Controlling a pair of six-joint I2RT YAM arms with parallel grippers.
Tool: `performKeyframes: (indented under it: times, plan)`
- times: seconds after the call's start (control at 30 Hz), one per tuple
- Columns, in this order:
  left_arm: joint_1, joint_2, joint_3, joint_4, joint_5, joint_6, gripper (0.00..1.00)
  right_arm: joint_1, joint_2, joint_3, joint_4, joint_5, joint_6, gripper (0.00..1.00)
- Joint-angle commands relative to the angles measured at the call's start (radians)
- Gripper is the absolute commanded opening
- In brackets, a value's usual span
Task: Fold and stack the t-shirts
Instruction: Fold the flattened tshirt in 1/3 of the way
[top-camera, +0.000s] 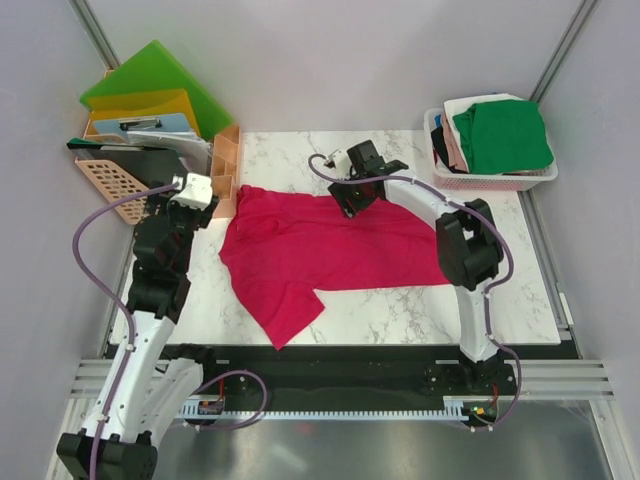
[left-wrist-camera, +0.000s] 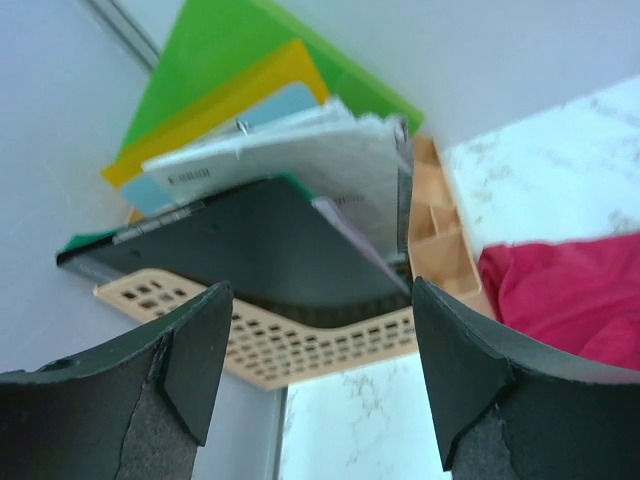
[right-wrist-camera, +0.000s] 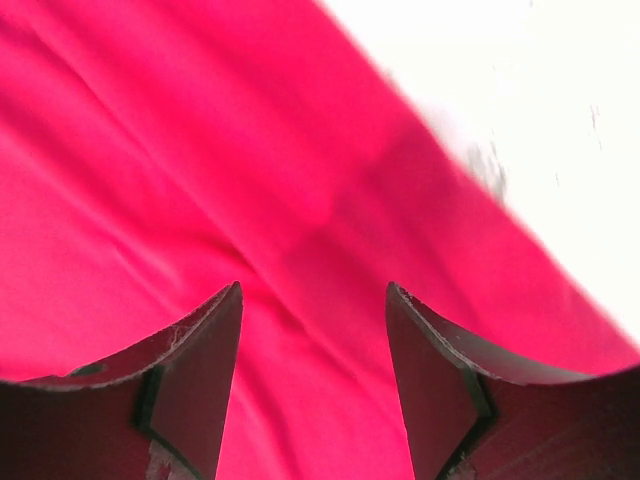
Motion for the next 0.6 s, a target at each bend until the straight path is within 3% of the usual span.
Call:
performKeyframes:
  times: [0.0, 0.2, 0.57]
  plan:
    - [0.015, 0.019, -0.071, -0.003, -0.091, 0.056, 0.8, 0.026, 0.095, 0.127, 0.025, -0.03, 0.04, 0.67]
    - [0.039, -0.009, -0.098, -0.046, -0.076, 0.048, 0.8, 0.037, 0.273, 0.293, 0.004, -0.077, 0.08, 0.66]
    - [0.041, 0.004, -0.126, -0.048, -0.077, 0.051, 0.8, 0.034, 0.345, 0.29, 0.065, -0.007, 0.09, 0.66]
